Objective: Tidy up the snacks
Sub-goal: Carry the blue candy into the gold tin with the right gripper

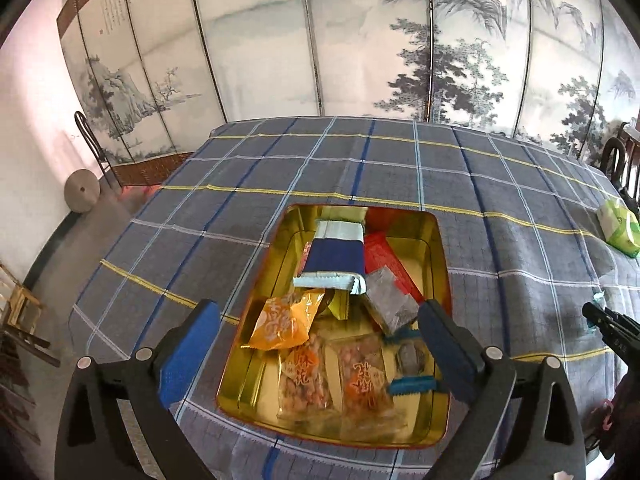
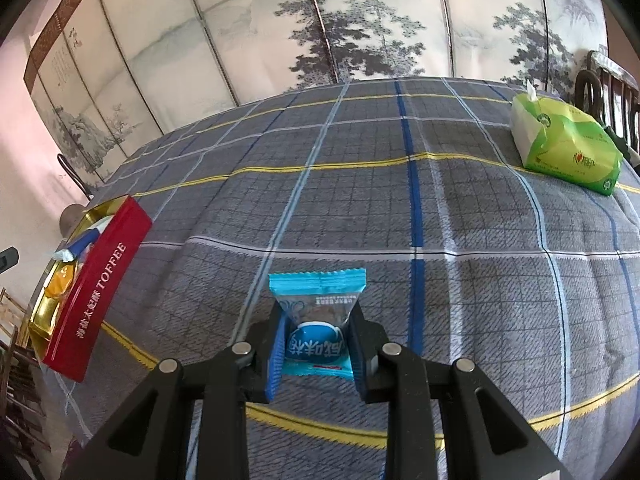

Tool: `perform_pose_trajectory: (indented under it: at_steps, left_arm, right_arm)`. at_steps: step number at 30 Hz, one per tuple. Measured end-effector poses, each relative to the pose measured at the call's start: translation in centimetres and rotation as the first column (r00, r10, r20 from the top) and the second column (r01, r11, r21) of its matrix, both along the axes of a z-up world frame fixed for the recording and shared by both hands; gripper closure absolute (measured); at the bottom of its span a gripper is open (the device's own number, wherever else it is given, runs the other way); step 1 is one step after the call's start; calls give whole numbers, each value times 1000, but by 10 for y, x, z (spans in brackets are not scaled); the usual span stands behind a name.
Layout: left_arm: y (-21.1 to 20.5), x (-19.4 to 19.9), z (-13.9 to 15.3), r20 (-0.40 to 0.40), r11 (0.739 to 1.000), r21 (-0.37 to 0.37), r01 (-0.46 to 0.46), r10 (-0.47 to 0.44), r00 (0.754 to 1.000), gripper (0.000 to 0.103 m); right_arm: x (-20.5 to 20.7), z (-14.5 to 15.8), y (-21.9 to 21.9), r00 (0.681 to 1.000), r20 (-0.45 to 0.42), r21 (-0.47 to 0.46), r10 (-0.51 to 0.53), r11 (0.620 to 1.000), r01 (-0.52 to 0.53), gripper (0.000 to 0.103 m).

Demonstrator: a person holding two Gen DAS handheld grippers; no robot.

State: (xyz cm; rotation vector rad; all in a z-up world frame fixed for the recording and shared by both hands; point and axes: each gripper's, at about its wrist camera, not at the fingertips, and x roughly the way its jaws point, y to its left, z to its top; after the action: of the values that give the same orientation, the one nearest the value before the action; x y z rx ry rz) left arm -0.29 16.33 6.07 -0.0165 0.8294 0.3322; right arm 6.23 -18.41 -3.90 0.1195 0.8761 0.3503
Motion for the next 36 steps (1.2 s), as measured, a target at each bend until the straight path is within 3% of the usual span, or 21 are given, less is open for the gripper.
perform_pose_trajectory:
  at_steps: [12, 21, 28, 36]
  left_arm:
    - [15, -31, -4, -11, 999, -31, -21, 20, 1000, 3]
    - [33, -48, -9, -34, 996, -63, -56, 54, 998, 1]
    - [57, -61, -14, -20, 984, -154, -86, 84, 996, 1]
    - [66, -70, -9, 43, 993, -82, -87, 91, 995, 1]
  right_arm:
    - [-21, 28, 28, 997, 49, 13, 66, 998, -66, 76]
    - [-37, 58, 82, 978, 82, 53, 192, 979, -196, 76]
    - [-45, 73, 152, 937, 85, 94, 340, 933, -347, 76]
    - [-49, 72, 226, 880, 47, 142, 473, 868, -475, 76]
